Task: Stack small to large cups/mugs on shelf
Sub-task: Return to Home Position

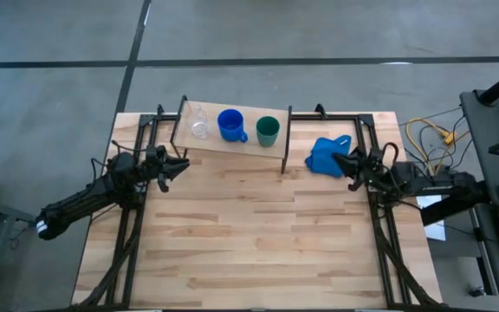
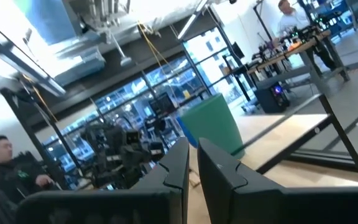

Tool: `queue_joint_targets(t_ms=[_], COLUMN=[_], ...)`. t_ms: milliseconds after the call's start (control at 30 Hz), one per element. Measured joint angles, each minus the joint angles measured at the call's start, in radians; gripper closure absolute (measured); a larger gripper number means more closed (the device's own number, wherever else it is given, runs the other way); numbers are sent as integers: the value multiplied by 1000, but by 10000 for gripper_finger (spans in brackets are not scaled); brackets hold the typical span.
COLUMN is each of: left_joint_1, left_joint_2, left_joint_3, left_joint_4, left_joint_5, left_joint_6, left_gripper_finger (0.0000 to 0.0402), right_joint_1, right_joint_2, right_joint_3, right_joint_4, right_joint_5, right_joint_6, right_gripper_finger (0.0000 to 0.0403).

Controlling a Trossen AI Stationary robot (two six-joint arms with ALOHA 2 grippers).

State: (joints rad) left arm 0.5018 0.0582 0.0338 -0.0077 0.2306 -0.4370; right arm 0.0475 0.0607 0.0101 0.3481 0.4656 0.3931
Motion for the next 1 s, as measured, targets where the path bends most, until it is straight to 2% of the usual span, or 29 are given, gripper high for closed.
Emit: queue_joint_targets(t_ms=[233, 1000], left_joint_1=[0, 0], left_joint_2=[0, 0], left_joint_3=[0, 0], left_joint_4=[0, 0], left_joint_5=[0, 0], left_joint_6=[0, 0], left_gripper_finger=[320, 320], right_joint_1=[0, 0], right_joint_2=[-61, -45], right_joint_3=[0, 0], right_joint_4=[0, 0], right_joint_5=[0, 0], right_joint_6=[0, 0], right_gripper_finger=[374, 374])
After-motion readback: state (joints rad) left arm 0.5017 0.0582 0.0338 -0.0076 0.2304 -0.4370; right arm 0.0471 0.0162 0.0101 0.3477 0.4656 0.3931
